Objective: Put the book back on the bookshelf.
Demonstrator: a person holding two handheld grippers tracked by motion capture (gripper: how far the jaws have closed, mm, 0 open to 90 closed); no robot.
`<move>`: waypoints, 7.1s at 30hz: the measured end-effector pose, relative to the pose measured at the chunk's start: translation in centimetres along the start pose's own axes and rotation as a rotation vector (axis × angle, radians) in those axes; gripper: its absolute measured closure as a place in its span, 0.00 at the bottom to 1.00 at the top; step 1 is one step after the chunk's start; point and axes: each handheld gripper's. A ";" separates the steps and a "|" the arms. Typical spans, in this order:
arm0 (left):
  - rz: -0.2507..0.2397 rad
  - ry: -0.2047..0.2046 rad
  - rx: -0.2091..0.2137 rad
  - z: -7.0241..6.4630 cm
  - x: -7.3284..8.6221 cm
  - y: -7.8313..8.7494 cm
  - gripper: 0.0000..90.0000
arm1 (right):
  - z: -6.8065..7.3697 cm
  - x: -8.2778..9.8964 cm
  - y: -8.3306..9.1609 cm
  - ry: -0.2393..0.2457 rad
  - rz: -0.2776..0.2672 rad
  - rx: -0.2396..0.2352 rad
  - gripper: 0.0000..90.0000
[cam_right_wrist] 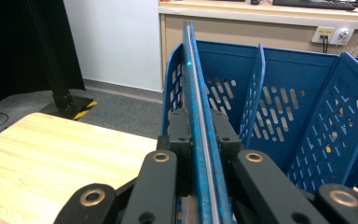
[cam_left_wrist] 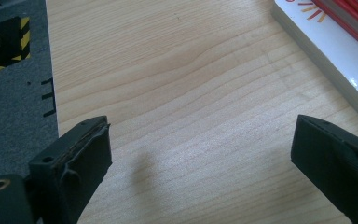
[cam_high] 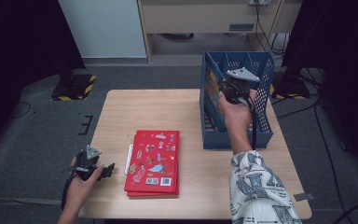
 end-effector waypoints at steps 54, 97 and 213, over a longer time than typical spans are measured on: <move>-0.006 -0.008 0.003 0.0 -0.2 0.1 0.05 | 2.2 0.3 -2.1 -0.029 -0.096 0.126 0.91; -0.003 -0.013 0.000 -0.1 -0.2 0.0 0.05 | 2.1 3.8 1.9 0.052 -0.028 -0.010 0.61; -0.094 -0.089 0.419 -7.6 -2.5 -1.2 0.20 | 12.4 21.3 6.3 0.134 0.271 -0.554 0.21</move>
Point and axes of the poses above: each handheld gripper's, and its own axes: y roughly backward along the jaws, x roughly out of its underside, z roughly to its left, and after that the axes turned 12 degrees about x, right-handed
